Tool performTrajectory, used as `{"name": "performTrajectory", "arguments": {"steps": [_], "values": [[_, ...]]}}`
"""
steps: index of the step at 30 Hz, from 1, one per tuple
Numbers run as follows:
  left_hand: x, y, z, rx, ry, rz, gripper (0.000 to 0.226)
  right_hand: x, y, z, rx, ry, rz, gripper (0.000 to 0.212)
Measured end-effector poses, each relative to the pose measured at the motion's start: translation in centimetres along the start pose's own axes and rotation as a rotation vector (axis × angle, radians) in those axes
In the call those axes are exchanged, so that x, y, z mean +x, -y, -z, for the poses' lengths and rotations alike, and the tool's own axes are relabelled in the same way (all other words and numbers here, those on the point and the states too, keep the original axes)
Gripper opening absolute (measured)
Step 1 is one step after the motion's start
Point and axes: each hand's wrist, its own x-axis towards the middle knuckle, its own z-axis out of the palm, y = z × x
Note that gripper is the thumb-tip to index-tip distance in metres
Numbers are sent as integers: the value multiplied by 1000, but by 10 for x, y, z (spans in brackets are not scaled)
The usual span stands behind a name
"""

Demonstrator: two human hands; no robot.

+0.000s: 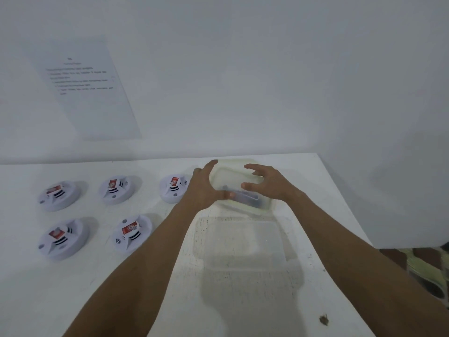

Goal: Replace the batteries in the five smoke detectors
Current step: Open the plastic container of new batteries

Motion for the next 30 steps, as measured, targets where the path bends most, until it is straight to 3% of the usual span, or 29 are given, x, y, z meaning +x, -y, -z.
{"name": "performTrajectory", "arguments": {"steps": [4,9,20,30], "values": [[9,-8,-6,-27,-77,18,94,-1,-9,0,32,-54,-33,65],[-3,-4,-38,-36,-74,78,61,-7,-18,-15,32,-54,-46,61],[4,0,-47,-230,56,165,54,-7,-16,-36,215,-150,-35,42],[2,2,-50,-467,-21,155,53,-6,-14,-38,370,-117,9,34]]}}
